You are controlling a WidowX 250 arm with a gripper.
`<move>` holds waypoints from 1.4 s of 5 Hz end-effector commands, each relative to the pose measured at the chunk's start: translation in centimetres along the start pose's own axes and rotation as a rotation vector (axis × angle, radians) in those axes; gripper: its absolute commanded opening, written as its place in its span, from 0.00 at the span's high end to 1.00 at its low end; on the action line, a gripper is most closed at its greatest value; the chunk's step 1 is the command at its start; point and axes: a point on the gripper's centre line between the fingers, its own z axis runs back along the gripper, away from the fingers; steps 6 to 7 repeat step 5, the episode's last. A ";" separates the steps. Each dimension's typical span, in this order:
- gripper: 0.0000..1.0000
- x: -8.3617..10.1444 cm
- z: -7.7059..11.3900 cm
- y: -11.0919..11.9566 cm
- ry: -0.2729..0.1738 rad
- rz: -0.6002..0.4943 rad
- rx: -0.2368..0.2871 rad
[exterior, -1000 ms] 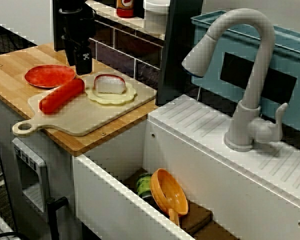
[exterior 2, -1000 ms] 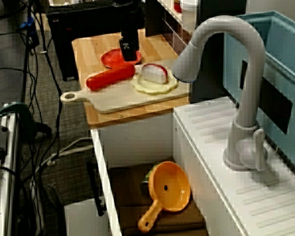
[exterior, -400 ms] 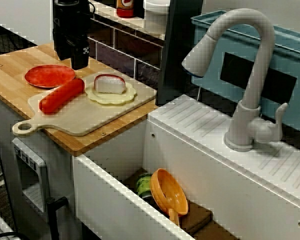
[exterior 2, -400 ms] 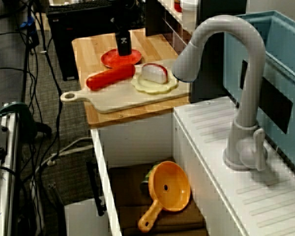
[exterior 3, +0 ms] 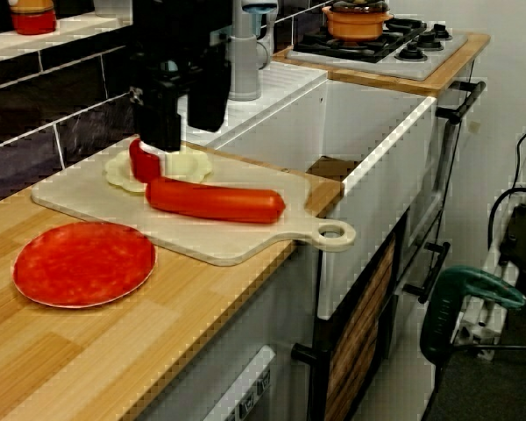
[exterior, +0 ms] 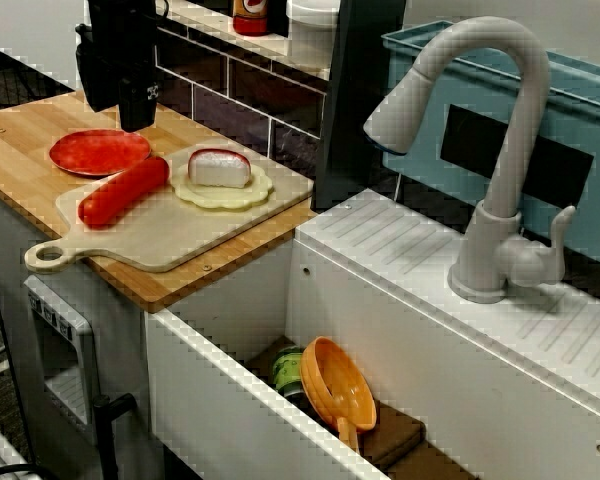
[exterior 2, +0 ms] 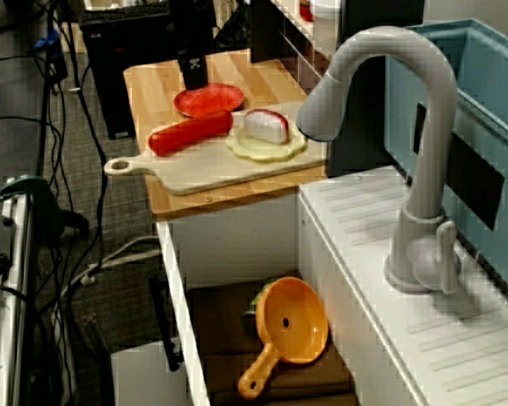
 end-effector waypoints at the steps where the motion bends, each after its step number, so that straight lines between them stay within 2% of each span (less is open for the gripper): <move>1: 0.00 -1.5 2.0 0.4 -0.072 0.069 0.046; 2: 0.00 -2.0 1.4 -0.1 -0.117 0.104 0.041; 4: 0.00 -1.3 -0.2 -0.3 -0.112 0.204 0.009; 5: 0.00 -0.5 -1.3 -0.7 -0.109 0.223 0.025; 7: 0.00 -0.5 -1.3 -0.7 -0.109 0.223 0.025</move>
